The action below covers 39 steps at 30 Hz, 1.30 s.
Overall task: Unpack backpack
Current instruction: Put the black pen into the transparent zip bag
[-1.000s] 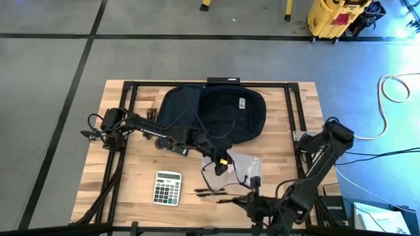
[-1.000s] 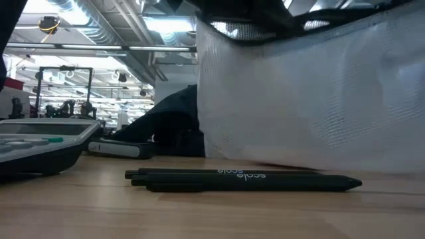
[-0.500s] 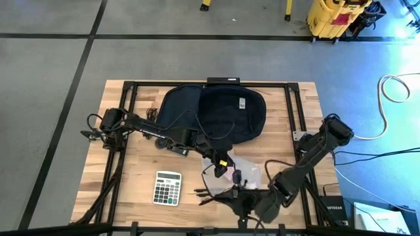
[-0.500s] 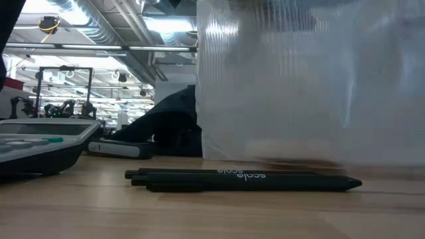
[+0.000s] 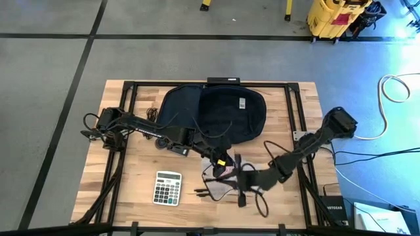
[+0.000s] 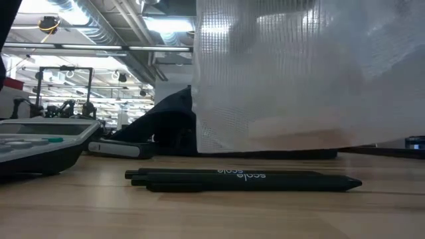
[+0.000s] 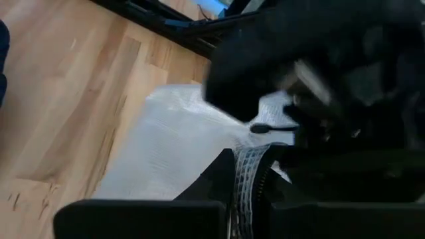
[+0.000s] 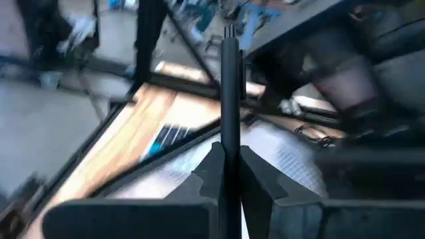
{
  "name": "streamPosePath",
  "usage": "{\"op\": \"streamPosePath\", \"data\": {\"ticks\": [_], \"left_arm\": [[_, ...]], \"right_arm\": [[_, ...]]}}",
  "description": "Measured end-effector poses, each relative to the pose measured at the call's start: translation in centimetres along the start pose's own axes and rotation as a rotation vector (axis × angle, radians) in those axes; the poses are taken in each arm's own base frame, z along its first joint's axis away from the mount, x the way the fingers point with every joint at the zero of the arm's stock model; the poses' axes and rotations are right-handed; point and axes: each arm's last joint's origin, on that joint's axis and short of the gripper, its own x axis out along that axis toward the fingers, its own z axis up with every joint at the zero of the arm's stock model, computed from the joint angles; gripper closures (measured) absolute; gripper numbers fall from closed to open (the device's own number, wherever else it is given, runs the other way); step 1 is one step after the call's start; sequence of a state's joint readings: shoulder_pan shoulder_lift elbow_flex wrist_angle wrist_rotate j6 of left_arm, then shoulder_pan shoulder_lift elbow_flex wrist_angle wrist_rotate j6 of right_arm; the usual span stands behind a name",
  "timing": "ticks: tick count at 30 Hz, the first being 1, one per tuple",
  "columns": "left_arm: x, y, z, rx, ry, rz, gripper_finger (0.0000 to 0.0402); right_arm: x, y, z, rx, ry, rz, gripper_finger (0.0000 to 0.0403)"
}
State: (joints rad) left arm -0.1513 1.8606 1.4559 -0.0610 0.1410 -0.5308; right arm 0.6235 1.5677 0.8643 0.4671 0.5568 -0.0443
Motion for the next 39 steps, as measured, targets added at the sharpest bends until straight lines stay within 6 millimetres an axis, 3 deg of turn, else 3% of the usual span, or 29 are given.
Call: {"op": "streamPosePath", "data": {"ticks": [5,12,18,22,27,32,36,39], "left_arm": [[-0.1,0.0,-0.1,-0.002,0.011,0.008,0.0402],[-0.1,0.1,-0.2,-0.011,0.018,0.017,0.0402],[-0.1,0.2,-0.3,-0.016,0.028,0.021,0.0402],[-0.1,0.1,-0.2,-0.015,0.024,0.021,0.0402],[-0.1,0.2,-0.2,-0.004,0.023,0.021,0.0402],[-0.1,0.3,-0.2,0.005,0.023,0.024,0.0402],[-0.1,0.5,0.0,0.003,0.016,0.035,0.0402],[-0.1,1.0,0.2,-0.003,-0.005,0.070,0.0402]], "right_arm": [[-0.3,0.2,-0.3,-0.015,0.037,-0.039,0.0372],[-1.0,0.7,-0.4,-0.038,0.056,-0.131,0.0301],[-2.5,0.7,0.8,-0.039,0.035,-0.191,0.0269],[-3.3,1.7,3.0,-0.053,-0.011,-0.156,0.0268],[-3.3,3.9,5.6,-0.053,-0.030,0.028,0.0269],[-2.7,7.7,6.0,-0.083,-0.001,0.188,0.0269],[-1.6,11.0,4.7,-0.067,0.077,0.282,0.0269],[-0.5,12.5,2.6,-0.061,0.222,0.213,0.0269]]}}
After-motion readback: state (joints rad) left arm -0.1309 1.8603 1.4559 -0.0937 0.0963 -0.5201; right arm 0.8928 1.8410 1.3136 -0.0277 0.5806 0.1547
